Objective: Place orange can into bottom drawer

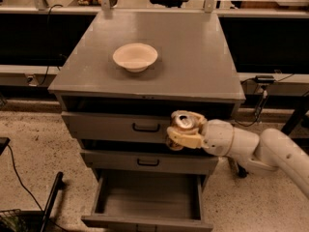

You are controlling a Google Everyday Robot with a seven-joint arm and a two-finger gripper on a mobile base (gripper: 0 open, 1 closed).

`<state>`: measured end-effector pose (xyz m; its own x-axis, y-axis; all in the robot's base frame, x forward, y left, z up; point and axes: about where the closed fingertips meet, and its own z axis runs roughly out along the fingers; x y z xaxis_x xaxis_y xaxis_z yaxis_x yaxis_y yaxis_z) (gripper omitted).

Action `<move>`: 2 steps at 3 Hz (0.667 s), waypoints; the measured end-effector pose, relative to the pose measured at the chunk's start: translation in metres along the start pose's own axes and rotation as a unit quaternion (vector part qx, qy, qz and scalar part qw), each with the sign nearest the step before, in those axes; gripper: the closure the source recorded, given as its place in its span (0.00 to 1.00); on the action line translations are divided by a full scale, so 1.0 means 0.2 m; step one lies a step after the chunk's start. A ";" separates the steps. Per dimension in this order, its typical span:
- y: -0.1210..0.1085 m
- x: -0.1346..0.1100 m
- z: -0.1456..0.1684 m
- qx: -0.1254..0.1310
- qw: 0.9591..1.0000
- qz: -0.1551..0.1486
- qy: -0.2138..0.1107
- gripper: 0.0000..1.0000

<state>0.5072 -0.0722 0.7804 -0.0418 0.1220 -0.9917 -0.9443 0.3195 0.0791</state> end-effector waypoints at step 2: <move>0.06 1.03 0.00 -0.078 0.993 -0.042 0.072 1.00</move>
Offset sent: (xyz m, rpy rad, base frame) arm -0.0324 0.0250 -0.2903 -0.2489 -0.0811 0.2278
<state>0.4868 -0.0434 0.5778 0.0043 -0.0384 -0.9993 -0.9851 0.1719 -0.0108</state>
